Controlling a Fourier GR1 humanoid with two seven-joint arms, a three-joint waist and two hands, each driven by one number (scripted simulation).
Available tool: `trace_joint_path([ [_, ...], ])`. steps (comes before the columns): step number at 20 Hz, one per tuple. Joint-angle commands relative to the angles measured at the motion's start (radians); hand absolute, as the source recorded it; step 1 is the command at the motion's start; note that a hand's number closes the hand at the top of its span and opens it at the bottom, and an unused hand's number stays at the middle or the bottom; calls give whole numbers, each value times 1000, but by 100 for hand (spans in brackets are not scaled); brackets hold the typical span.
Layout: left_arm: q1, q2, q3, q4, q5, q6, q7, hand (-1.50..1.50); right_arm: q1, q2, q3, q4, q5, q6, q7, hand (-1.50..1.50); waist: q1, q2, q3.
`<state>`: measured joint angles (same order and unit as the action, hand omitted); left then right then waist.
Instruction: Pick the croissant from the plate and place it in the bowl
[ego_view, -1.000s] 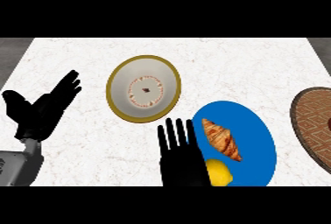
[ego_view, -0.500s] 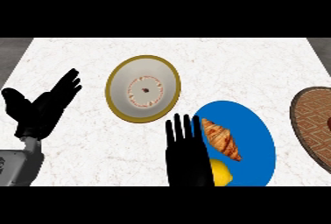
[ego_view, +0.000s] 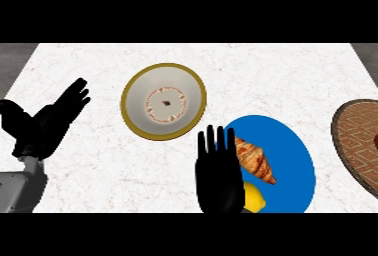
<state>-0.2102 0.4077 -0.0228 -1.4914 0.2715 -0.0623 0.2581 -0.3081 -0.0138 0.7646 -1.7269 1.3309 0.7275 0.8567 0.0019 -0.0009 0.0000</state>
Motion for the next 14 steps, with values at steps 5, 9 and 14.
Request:
trace_joint_path([
  [5,-2,-61,24,33,-44,-25,-29,0,-33,13,-28,63,-7,-3,62,-150,1,1,0],
  [9,39,-15,75,-20,-28,-59,-9,0,1,13,-33,121,14,-68,37,-150,6,0,0],
  [14,-13,-79,57,5,-64,-48,22,0,19,-19,-116,113,35,-62,-55,-150,-2,0,0],
])
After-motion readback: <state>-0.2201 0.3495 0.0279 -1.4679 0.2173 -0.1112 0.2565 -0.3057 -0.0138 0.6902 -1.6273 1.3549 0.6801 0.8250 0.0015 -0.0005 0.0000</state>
